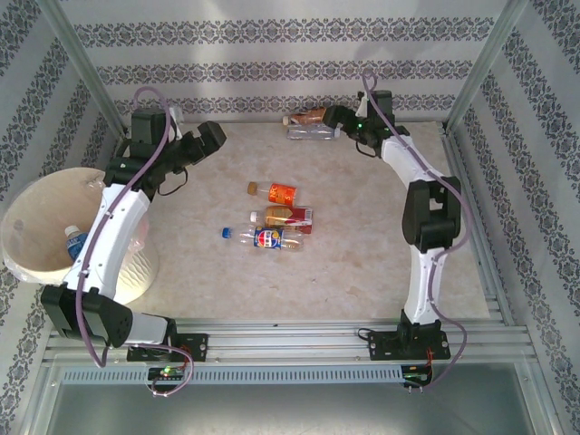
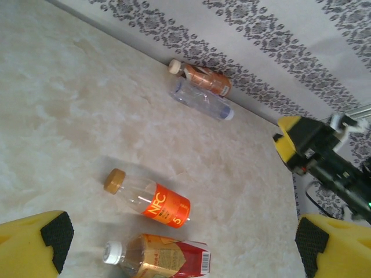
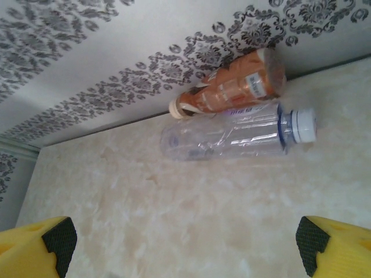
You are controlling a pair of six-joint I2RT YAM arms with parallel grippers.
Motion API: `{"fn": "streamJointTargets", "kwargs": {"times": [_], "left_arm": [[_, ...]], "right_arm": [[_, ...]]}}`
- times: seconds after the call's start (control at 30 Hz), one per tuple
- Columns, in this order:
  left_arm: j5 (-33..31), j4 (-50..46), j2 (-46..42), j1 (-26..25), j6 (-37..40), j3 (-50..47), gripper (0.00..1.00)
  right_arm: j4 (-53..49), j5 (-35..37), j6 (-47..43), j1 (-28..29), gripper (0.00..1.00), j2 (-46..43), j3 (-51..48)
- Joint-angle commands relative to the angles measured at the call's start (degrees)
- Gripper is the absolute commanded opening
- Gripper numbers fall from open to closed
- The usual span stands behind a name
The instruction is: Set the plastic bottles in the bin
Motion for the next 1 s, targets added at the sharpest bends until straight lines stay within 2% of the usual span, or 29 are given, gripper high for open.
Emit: {"fn": "streamJointTargets", "kwargs": {"times": [0.0, 0.27, 0.43, 0.57, 0.73, 0.97], "left_arm": [[2.5, 8.0, 1.1, -0.8, 0.0, -2.0, 1.00], [3.6, 11.2, 9.7, -2.1, -2.8, -2.4, 1.00], [3.0, 12.8, 13.5, -2.5, -2.9, -2.5, 1.00], [1.9, 13.4, 16.4, -2.5, -3.3, -2.9, 1.00], [2.5, 13.5, 19.7, -2.5, -3.6, -2.0, 1.00], [2.2, 13.3, 21.3, -2.5, -3.4, -1.5, 1.00]], "right_arm": [[-4.6, -4.7, 2.4, -1.2, 0.98, 8.1, 10.8], [-1.6, -3.7, 15.2, -2.4, 0.98, 26.0, 32.0], [-0.2, -1.1, 17.4, -2.4, 0.98, 32.7, 39.7], [-4.3, 0.4, 17.1, -2.8, 0.98, 37.8, 48.2], [-3.2, -0.1, 18.5, -3.1, 0.97, 40.2, 49.4], [-3.2, -4.2, 19.0, -2.8, 0.96, 41.9, 51.5]]}}
